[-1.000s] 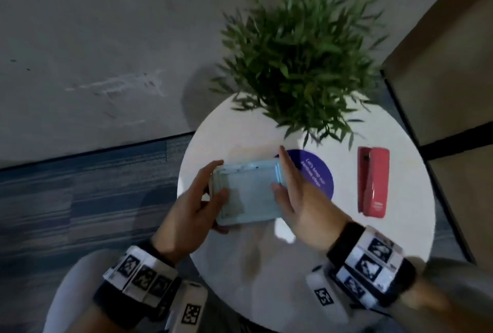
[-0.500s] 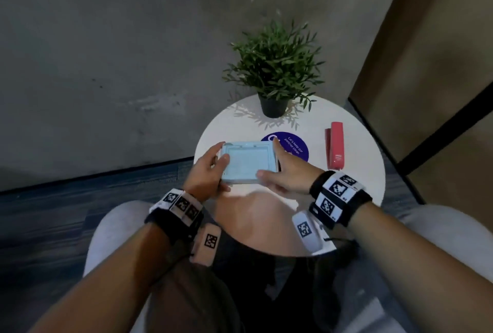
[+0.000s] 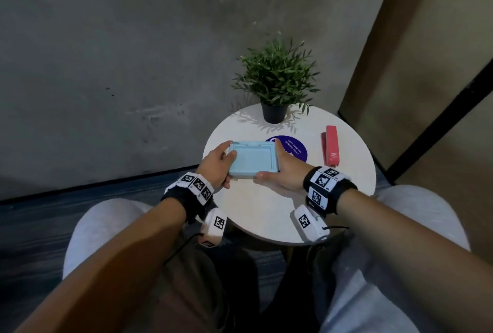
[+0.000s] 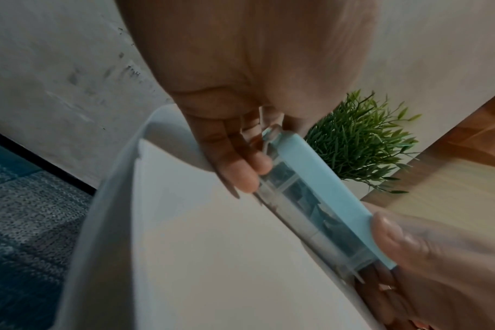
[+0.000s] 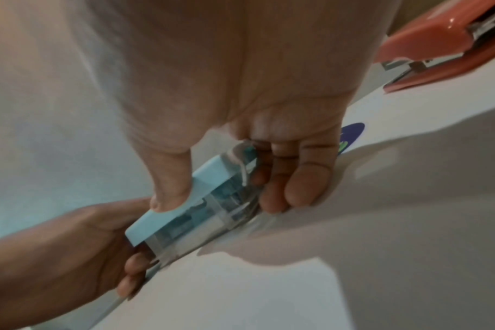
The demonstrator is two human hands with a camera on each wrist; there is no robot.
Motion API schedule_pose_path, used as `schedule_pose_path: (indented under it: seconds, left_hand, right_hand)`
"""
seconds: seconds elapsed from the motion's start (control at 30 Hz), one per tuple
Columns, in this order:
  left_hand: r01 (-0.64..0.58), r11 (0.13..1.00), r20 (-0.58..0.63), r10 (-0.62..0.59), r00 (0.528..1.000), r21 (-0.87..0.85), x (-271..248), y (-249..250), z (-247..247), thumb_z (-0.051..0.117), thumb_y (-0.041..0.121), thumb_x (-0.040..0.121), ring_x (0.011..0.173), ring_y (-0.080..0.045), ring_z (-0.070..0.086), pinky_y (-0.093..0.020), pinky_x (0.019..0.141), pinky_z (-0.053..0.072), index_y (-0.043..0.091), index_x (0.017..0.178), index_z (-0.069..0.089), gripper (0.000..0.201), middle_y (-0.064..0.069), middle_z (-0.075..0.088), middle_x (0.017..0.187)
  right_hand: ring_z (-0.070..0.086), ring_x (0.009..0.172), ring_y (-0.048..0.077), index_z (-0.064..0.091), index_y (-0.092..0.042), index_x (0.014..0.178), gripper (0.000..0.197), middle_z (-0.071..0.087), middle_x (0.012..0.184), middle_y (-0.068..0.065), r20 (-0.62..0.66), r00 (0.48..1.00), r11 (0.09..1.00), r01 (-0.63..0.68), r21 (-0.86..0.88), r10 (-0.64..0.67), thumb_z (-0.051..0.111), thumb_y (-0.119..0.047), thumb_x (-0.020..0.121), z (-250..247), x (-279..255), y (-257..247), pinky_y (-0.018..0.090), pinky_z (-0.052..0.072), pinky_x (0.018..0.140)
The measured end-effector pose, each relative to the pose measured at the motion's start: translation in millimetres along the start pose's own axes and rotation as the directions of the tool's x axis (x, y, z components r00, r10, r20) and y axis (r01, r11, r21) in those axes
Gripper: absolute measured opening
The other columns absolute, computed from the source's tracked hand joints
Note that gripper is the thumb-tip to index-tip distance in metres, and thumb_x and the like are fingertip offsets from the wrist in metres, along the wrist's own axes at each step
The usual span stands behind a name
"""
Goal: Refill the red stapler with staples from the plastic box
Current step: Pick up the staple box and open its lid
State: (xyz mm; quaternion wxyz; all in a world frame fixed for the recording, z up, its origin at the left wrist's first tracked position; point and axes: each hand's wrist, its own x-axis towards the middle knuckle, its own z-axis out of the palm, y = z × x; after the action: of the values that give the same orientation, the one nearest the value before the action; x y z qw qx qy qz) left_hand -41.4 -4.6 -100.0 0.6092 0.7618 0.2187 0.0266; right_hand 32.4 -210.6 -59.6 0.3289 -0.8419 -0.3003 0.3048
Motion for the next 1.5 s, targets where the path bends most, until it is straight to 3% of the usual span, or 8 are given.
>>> schedule_pose_path:
  seconds: [0.2,0.5,0.67,0.83,0.93,1.33,1.43,1.5]
  left_hand:
    - [-0.005,0.998,0.071,0.010,0.997,-0.067,7.4,-5.2,-6.4,0.050,0.034,0.099,0.042,-0.014,0.047,-0.030,0.041,0.050,0.023,0.138,0.046,0.041,-0.009,0.055,0.088]
    - [-0.021,0.999,0.050,0.023,0.999,-0.025,5.2,-2.1,-3.8,0.050,0.041,0.092,0.045,-0.016,0.050,-0.035,0.049,0.049,0.028,0.127,0.049,0.038,-0.008,0.057,0.093]
    - [-0.015,1.000,-0.040,0.016,0.999,0.012,-3.1,-3.0,3.6,0.050,0.043,0.090,0.046,-0.022,0.053,-0.033,0.046,0.046,0.027,0.130,0.050,0.043,-0.007,0.059,0.087]
    - [0.130,0.975,0.010,-0.130,0.991,-0.181,-4.2,4.9,-8.8,0.038,0.021,0.100,0.046,-0.029,0.056,-0.032,0.045,0.050,0.020,0.120,0.062,0.031,-0.015,0.064,0.083]
    - [0.125,0.990,0.008,-0.125,0.992,-0.066,-1.1,17.6,-10.6,0.040,0.014,0.100,0.040,-0.024,0.058,-0.030,0.042,0.053,0.016,0.119,0.059,0.027,-0.016,0.062,0.071]
    - [0.022,0.984,0.052,-0.032,0.998,0.176,8.0,15.1,-8.7,0.032,0.001,0.095,0.049,-0.021,0.060,-0.033,0.048,0.055,0.025,0.121,0.051,0.040,-0.016,0.062,0.082]
    - [-0.136,0.709,-0.008,0.196,0.981,0.692,5.3,15.0,-16.0,0.049,0.013,0.091,0.078,-0.024,0.061,-0.041,0.072,0.054,0.031,0.128,0.046,0.042,-0.006,0.061,0.105]
    - [-0.104,0.594,-0.094,0.293,0.951,0.798,6.9,17.4,-23.3,0.052,0.017,0.090,0.089,-0.027,0.061,-0.040,0.078,0.050,0.028,0.129,0.046,0.040,-0.005,0.059,0.112]
  right_hand:
    - [0.055,0.126,0.014,0.015,-0.031,0.146,0.102,0.058,0.135,-0.007,-0.029,1.000,0.996,-0.010,0.087,0.012,0.077,-0.058,0.070,6.4,7.6,5.8,0.045,0.050,0.104]
    - [0.054,0.129,0.013,0.003,-0.037,0.154,0.119,0.057,0.138,-0.013,-0.066,0.997,0.996,-0.020,0.088,0.026,0.070,-0.076,0.065,10.8,11.3,16.3,0.045,0.046,0.108]
    - [0.057,0.125,0.014,0.002,-0.034,0.156,0.112,0.057,0.138,-0.012,-0.083,0.996,1.000,0.025,0.012,-0.023,0.068,-0.068,0.073,10.5,13.4,23.6,0.043,0.048,0.105]
    - [0.052,0.129,0.015,-0.013,-0.025,0.158,0.118,0.051,0.146,-0.008,0.001,0.999,0.996,0.041,-0.073,-0.041,0.068,-0.060,0.079,-1.2,13.4,24.1,0.038,0.045,0.108]
    - [0.052,0.132,0.018,-0.012,-0.021,0.158,0.117,0.050,0.149,-0.005,-0.010,0.998,0.993,0.067,-0.101,-0.069,0.069,-0.058,0.082,-2.4,13.9,25.5,0.038,0.045,0.107]
    - [0.060,0.118,0.015,0.013,-0.025,0.150,0.090,0.058,0.133,-0.007,-0.019,0.998,0.989,0.058,-0.138,-0.061,0.069,-0.052,0.085,-14.0,5.5,18.0,0.039,0.051,0.098]
    - [0.061,0.119,0.016,0.012,-0.027,0.152,0.092,0.058,0.136,-0.006,-0.014,0.999,0.989,0.046,-0.138,-0.049,0.068,-0.055,0.084,-15.0,4.2,15.3,0.039,0.051,0.099]
    - [0.061,0.118,0.018,0.011,-0.028,0.152,0.092,0.059,0.137,-0.004,-0.018,0.999,0.989,0.036,-0.144,-0.039,0.068,-0.055,0.085,-15.4,3.5,14.3,0.040,0.051,0.099]
